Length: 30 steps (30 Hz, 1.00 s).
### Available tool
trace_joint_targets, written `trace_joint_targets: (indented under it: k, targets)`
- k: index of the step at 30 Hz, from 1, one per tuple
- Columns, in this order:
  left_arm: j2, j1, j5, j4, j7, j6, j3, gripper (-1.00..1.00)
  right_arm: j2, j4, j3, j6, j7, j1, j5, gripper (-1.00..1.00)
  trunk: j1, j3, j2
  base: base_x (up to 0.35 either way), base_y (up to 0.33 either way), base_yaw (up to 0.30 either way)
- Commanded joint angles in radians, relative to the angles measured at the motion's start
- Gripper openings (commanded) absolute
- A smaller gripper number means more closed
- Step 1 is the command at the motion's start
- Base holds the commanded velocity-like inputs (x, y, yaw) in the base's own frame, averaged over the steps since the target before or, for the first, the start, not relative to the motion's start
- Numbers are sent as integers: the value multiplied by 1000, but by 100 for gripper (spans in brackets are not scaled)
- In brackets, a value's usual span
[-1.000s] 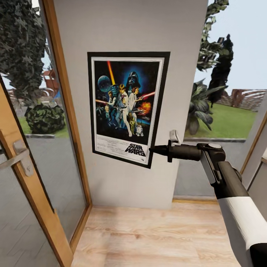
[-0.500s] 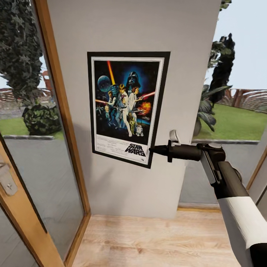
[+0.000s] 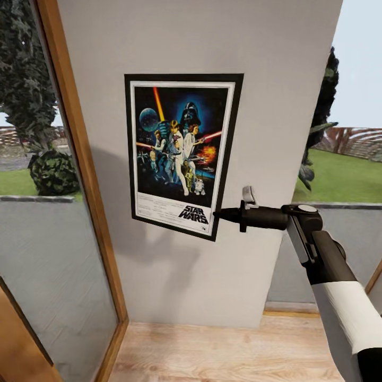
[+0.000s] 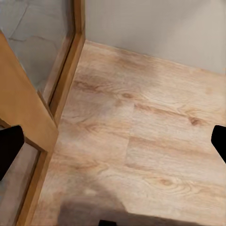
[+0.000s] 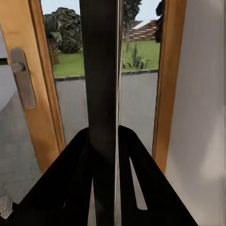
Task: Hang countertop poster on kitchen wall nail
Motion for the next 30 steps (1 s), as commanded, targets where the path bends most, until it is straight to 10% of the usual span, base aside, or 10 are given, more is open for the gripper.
trace_joint_targets:
  k: [1, 30]
  targets:
    - [0, 0, -1, 0, -5, -2, 2, 100, -1, 0, 2, 12, 0, 0, -8, -100, 1, 0, 0, 334, 79, 0]
    - [0, 0, -1, 0, -5, -2, 3, 100, -1, 0, 1, 11, 1, 0, -8, -100, 1, 0, 0, 197, 8, 0]
